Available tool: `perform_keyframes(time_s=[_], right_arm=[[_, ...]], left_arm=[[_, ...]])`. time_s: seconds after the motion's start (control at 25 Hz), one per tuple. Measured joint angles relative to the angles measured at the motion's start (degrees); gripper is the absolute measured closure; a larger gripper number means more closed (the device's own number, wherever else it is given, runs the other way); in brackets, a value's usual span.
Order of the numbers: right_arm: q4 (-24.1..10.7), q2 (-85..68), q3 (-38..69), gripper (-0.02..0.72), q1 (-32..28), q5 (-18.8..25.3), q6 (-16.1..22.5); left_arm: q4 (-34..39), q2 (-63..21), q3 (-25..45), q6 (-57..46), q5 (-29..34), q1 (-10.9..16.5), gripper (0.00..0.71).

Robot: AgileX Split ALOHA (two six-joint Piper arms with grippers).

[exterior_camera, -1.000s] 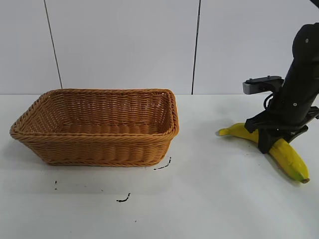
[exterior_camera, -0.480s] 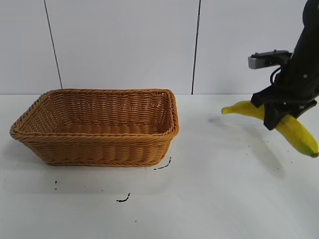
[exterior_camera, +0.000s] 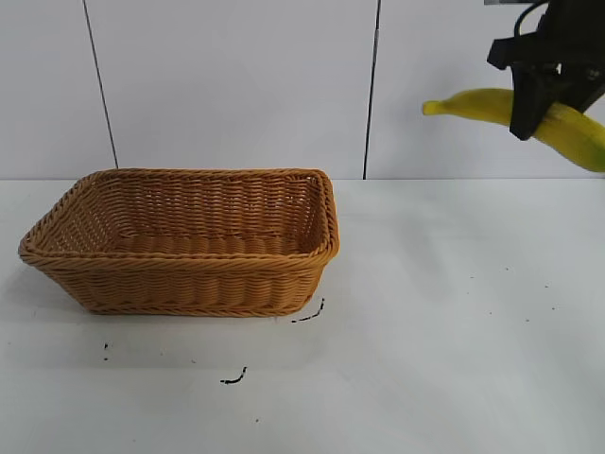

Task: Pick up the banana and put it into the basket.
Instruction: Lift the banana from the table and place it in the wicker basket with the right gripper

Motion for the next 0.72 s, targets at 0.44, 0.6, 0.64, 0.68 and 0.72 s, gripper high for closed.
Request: perform_keyframes(time_s=[0.44, 0.6, 0.64, 0.68, 0.72], right_arm=[[-1.5, 12.3, -16.2, 0.402, 16.7, 0.2, 0.0], [-1.8, 17.0, -20.1, 0.402, 21.8, -1.6, -1.0], [-2.0, 18.0, -20.3, 0.402, 23.0, -2.8, -2.0], [-2.3, 18.9, -20.4, 0.402, 23.7, -4.4, -3.7], [-2.7, 19.7, -20.5, 0.402, 24.4, -5.6, -5.5]], left_arm=[[0.0, 0.0, 0.0, 0.0, 0.0, 0.0, 0.020], [0.0, 0.0, 0.0, 0.0, 0.0, 0.0, 0.020], [0.0, 0.0, 0.0, 0.0, 0.0, 0.0, 0.020], [0.0, 0.0, 0.0, 0.0, 0.0, 0.0, 0.020], [0.0, 0.0, 0.0, 0.0, 0.0, 0.0, 0.020]])
